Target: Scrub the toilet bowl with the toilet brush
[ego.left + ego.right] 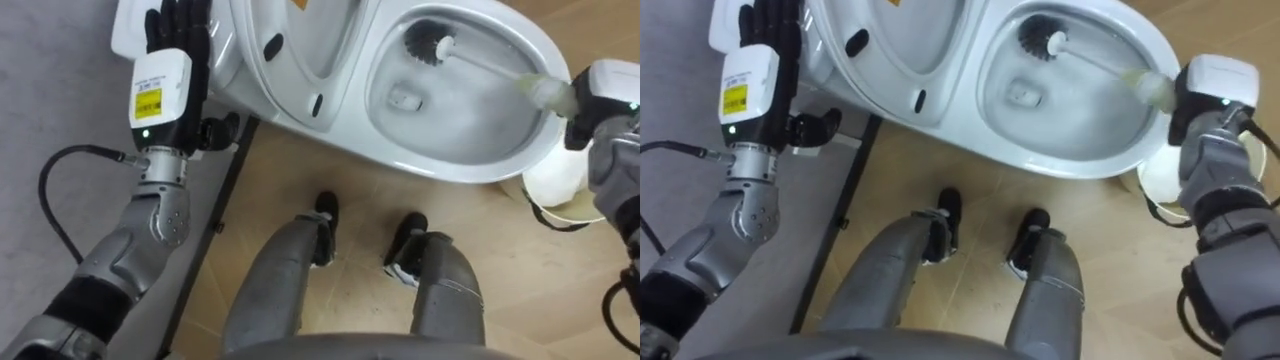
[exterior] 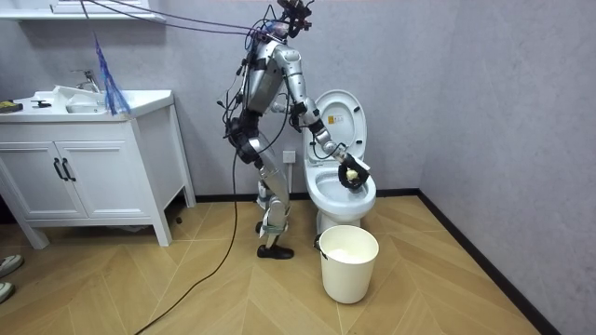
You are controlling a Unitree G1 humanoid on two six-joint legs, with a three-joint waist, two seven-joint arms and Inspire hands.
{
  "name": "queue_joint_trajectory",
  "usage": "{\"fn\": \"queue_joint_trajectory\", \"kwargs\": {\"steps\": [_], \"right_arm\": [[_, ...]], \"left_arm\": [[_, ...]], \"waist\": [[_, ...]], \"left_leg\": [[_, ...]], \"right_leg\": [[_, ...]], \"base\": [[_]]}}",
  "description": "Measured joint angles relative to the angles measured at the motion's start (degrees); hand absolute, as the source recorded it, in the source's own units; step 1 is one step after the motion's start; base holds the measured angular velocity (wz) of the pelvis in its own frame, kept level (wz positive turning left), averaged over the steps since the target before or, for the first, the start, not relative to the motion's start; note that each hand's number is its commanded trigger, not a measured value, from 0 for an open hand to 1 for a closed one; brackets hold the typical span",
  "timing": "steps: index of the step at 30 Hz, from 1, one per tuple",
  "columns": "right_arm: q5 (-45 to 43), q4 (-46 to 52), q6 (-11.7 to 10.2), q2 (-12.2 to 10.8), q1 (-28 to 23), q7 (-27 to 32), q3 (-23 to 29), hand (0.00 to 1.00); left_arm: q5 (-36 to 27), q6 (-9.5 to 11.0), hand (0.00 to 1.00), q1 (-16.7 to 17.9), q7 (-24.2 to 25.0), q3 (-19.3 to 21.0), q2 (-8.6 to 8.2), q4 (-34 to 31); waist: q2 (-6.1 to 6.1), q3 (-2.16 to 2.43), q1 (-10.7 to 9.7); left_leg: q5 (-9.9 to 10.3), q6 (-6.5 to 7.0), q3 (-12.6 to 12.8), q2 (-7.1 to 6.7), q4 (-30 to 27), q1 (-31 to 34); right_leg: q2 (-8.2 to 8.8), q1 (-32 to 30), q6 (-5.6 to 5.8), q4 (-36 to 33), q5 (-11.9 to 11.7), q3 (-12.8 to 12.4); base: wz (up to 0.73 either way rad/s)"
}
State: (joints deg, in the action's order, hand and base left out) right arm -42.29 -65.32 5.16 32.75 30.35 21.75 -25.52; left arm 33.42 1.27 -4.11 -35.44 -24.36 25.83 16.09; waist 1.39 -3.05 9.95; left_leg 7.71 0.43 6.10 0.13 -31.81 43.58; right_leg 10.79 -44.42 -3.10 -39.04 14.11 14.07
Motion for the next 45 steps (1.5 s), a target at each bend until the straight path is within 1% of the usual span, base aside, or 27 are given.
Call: {"fn": "queue_joint_trajectory", "kwargs": {"steps": [3, 4, 5, 6, 7, 8, 9, 10, 11, 13, 15, 16, 18, 19, 24, 28, 29, 31, 33, 36, 38, 39, 41, 42, 43, 44, 45], "right_arm": [[-6.0, 1.7, 1.9, -0.7, -0.4, 0.0, -1.3, 1.0], [-8.2, 3.4, 2.8, -0.6, -1.5, -0.5, -2.7, 1.0], [-11.0, 5.4, 3.6, -0.6, -3.0, -1.6, -3.8, 1.0], [-12.0, 6.0, 3.9, -0.7, -3.7, -2.0, -4.8, 1.0], [-13.0, 6.7, 4.6, -1.0, -5.4, -2.4, -7.2, 1.0], [-13.5, 6.9, 5.6, -1.9, -7.2, -3.7, -9.1, 1.0], [-13.2, 6.9, 6.6, -2.7, -8.2, -4.1, -9.2, 1.0], [-11.4, 6.8, 8.7, -3.8, -9.5, -4.6, -8.6, 1.0], [-10.2, 6.8, 9.4, -4.1, -10.2, -5.0, -8.0, 1.0], [-8.2, 6.5, 9.4, -4.2, -11.1, -5.4, -7.9, 1.0], [-6.8, 6.3, 9.3, -4.2, -12.2, -5.6, -7.9, 1.0], [-6.5, 5.8, 9.2, -4.4, -12.4, -5.6, -7.9, 1.0], [-6.2, 5.5, 9.3, -4.5, -12.3, -5.5, -7.9, 1.0], [-6.0, 5.3, 9.2, -4.5, -12.3, -5.4, -7.5, 1.0], [-4.2, 2.2, 8.3, -4.2, -13.8, -3.7, -6.6, 1.0], [-2.6, 1.9, 6.6, -3.8, -16.7, -3.7, -4.0, 1.0], [-2.4, 1.9, 6.0, -3.8, -17.6, -3.7, -3.3, 1.0], [-2.0, 1.6, 5.4, -3.8, -19.2, -3.7, -1.8, 1.0], [-1.6, 1.4, 5.1, -3.9, -21.0, -3.8, -0.7, 1.0], [-1.3, 1.5, 4.6, -4.5, -23.4, -4.2, 0.5, 1.0], [-1.7, 1.3, 4.8, -6.0, -26.1, -4.4, 2.2, 1.0], [-1.7, 1.3, 4.7, -6.4, -26.8, -4.4, 2.3, 1.0], [-1.5, 1.1, 4.6, -7.8, -30.5, -4.6, 4.5, 1.0], [-0.7, 1.6, 4.7, -8.7, -32.6, -4.9, 5.8, 1.0], [-0.4, 1.8, 4.7, -9.1, -33.5, -5.1, 6.7, 1.0], [0.2, 2.0, 4.6, -10.1, -34.9, -5.7, 8.3, 1.0], [0.3, 2.3, 4.6, -10.6, -35.7, -6.2, 9.0, 1.0]], "left_arm": [[0.0, -1.0, 0.0, -0.3, 1.0, 0.0, -0.63, 0.2], [0.0, -1.0, 0.0, -0.6, 1.5, -0.2, -0.79, 0.6], [-0.1, -0.9, 0.0, -0.7, 2.3, -0.3, -1.05, 0.6], [-0.1, -0.9, 0.0, -0.7, 2.5, -0.5, -1.41, 0.8], [-0.2, -0.9, 0.0, -0.9, 2.8, -1.3, -2.37, 1.4], [-0.6, -0.9, 0.0, -0.8, 3.3, -1.8, -2.99, 1.5], [-0.9, -0.9, 0.0, -0.7, 3.6, -2.0, -3.21, 1.5], [-1.5, -0.9, 0.0, -0.1, 3.6, -2.2, -3.41, 1.5], [-2.1, -1.0, 0.0, 0.6, 3.5, -2.1, -3.82, 1.5], [-2.5, -1.1, 0.0, 1.6, 3.5, -1.6, -4.78, 1.7], [-2.9, -1.2, 0.0, 2.3, 3.4, -1.4, -4.95, 1.9], [-2.9, -1.2, 0.0, 2.8, 3.3, -1.4, -4.97, 2.0], [-3.0, -1.1, 0.0, 3.4, 3.1, -1.4, -4.97, 2.0], [-2.9, -1.0, 0.0, 3.6, 2.7, -1.4, -4.97, 1.9], [-2.9, -1.0, 0.0, 4.6, 2.8, -1.7, -4.96, 2.1], [-4.0, -0.7, 0.0, 6.1, 3.2, -1.2, -4.85, 2.2], [-4.0, -0.3, 0.0, 6.6, 3.3, -0.7, -4.54, 2.5], [-4.0, 0.3, 0.0, 7.2, 3.5, 0.2, -4.57, 3.6], [-4.0, 1.0, 0.0, 7.9, 3.9, 1.5, -4.57, 5.5], [-4.0, 1.3, 0.0, 9.7, 4.8, 4.2, -4.59, 8.0], [-4.2, 1.3, 0.0, 11.0, 5.5, 5.7, -4.73, 11.2], [-4.3, 1.3, 0.0, 11.6, 6.0, 6.3, -4.71, 11.9], [-5.5, 1.2, 0.0, 15.4, 7.7, 9.2, -5.01, 13.6], [-7.2, 0.9, 0.0, 18.0, 8.8, 11.0, -5.04, 14.9], [-8.2, 0.2, 0.0, 19.2, 9.7, 11.9, -5.07, 15.5], [-10.1, -1.7, 0.0, 21.6, 11.3, 13.3, -5.39, 17.4], [-11.3, -2.6, 0.0, 22.5, 11.9, 14.1, -5.71, 18.5]], "waist": [[0.55, 0.18, 0.5], [0.98, 0.4, 1.0], [1.78, 0.62, 1.4], [2.71, 0.6, 1.5], [4.5, 0.86, 1.6], [5.5, 1.0, 2.1], [5.96, 1.08, 2.7], [6.83, 1.5, 2.9], [7.38, 1.88, 2.7], [7.7, 2.04, 2.7], [7.79, 1.99, 2.7], [7.64, 1.84, 2.7], [7.57, 1.79, 2.7], [7.32, 1.61, 2.7], [7.05, 1.44, 2.6], [6.3, 1.37, 1.4], [5.55, 1.3, 1.1], [4.73, 1.32, 1.1], [4.32, 1.23, 0.9], [3.05, 1.48, 0.8], [1.99, 2.07, 0.6], [1.6, 2.14, 0.5], [0.63, 2.62, 0.3], [0.16, 2.9, 0.2], [0.04, 2.99, 0.1], [-0.6, 3.07, -0.5], [-0.88, 3.09, -0.7]], "left_leg": [[0.2, 0.35, 0.1, 0.35, 0.0, -0.2], [0.4, 0.62, 0.0, 0.46, 0.1, -0.3], [0.5, 0.62, -0.3, 0.6, 0.2, -0.3], [0.5, 0.61, -0.7, 0.75, 0.3, -0.4], [0.5, 0.6, -1.5, 0.91, 0.5, -0.6], [0.5, 0.6, -1.4, 1.04, 0.7, -1.0], [0.5, 0.6, -1.4, 1.03, 1.3, -1.1], [0.5, 0.61, -1.4, 0.93, 1.8, -1.2], [0.4, 0.57, -1.3, 0.83, 2.4, -1.5], [0.4, 0.51, -1.0, 0.88, 3.2, -2.6], [0.3, 0.32, -1.0, 1.12, 3.8, -3.7], [0.2, 0.24, -1.0, 1.17, 4.2, -4.3], [0.2, 0.24, -0.6, 1.25, 4.0, -4.3], [0.2, 0.25, -0.3, 1.25, 4.0, -4.3], [0.2, 0.26, -0.1, 0.95, 4.3, -5.9], [0.3, 0.29, -0.1, -0.01, 4.1, -7.3], [0.3, 0.35, 0.1, -0.35, 4.0, -7.9], [0.8, 0.28, 0.0, -0.42, 3.9, -9.2], [1.1, 0.23, 0.0, -0.24, 3.9, -11.3], [1.5, -0.22, 0.0, 0.36, 4.2, -14.6], [1.6, -0.25, -0.1, 0.73, 5.1, -17.9], [1.6, -0.27, -0.1, 0.78, 5.6, -18.9], [1.7, -0.53, -0.1, 0.97, 7.3, -23.4], [2.0, -0.88, -0.1, 1.24, 8.1, -25.6], [2.2, -1.07, -0.1, 1.38, 8.4, -26.6], [2.3, -1.21, 0.0, 1.46, 9.0, -28.7], [2.4, -1.38, -0.1, 1.46, 9.5, -29.9]], "right_leg": [[0.0, 0.2, -0.17, 0.3, -0.3, 0.5], [-0.16, 0.3, -0.21, 0.3, -0.3, 0.6], [-0.64, 0.6, 0.03, 0.9, -0.5, 0.7], [-1.0, 1.3, 0.07, 1.6, -0.8, 1.1], [-1.49, 2.3, 0.11, 2.7, -1.2, 1.8], [-1.96, 2.8, 0.19, 3.5, -1.5, 1.8], [-1.98, 3.0, 0.14, 3.7, -1.6, 1.8], [-1.9, 3.0, 0.14, 4.0, -1.6, 1.9], [-1.86, 3.1, 0.15, 4.4, -1.7, 1.9], [-1.94, 3.9, 0.1, 4.9, -1.8, 1.8], [-2.12, 5.1, 0.04, 6.0, -1.8, 1.9], [-2.16, 5.7, -0.02, 6.4, -1.8, 2.0], [-2.13, 5.8, -0.02, 6.5, -1.5, 2.0], [-2.07, 5.8, 0.01, 6.5, -1.4, 1.9], [-1.86, 7.4, 0.46, 7.0, -0.9, 1.8], [-0.87, 8.4, 0.85, 5.7, 0.3, 1.2], [-0.7, 8.4, 0.87, 4.8, 0.9, 0.8], [-0.76, 9.3, 0.85, 4.3, 1.4, 0.3], [-0.88, 11.6, 0.79, 4.5, 1.7, 0.4], [-1.31, 15.1, 0.6, 5.8, 2.1, 0.4], [-1.86, 18.9, 0.57, 7.6, 2.1, 1.1], [-1.94, 19.9, 0.55, 8.0, 2.1, 1.2], [-2.5, 24.9, 0.67, 10.4, 2.2, 1.8], [-3.02, 27.4, 0.82, 11.7, 2.3, 1.8], [-3.26, 28.5, 0.86, 12.4, 2.3, 1.9], [-3.57, 30.7, 1.03, 13.5, 2.3, 1.8], [-3.75, 31.7, 1.13, 14.0, 2.3, 1.7]], "base": [[-0.11], [0.0], [0.0], [0.16], [0.14], [0.09], [-0.05], [-0.08], [-0.08], [-0.07], [0.0], [0.0], [0.0], [0.0], [0.01], [0.02], [0.0], [-0.07], [-0.08], [-0.12], [0.0], [0.0], [0.0], [0.0], [0.0], [0.0], [0.0]]}}
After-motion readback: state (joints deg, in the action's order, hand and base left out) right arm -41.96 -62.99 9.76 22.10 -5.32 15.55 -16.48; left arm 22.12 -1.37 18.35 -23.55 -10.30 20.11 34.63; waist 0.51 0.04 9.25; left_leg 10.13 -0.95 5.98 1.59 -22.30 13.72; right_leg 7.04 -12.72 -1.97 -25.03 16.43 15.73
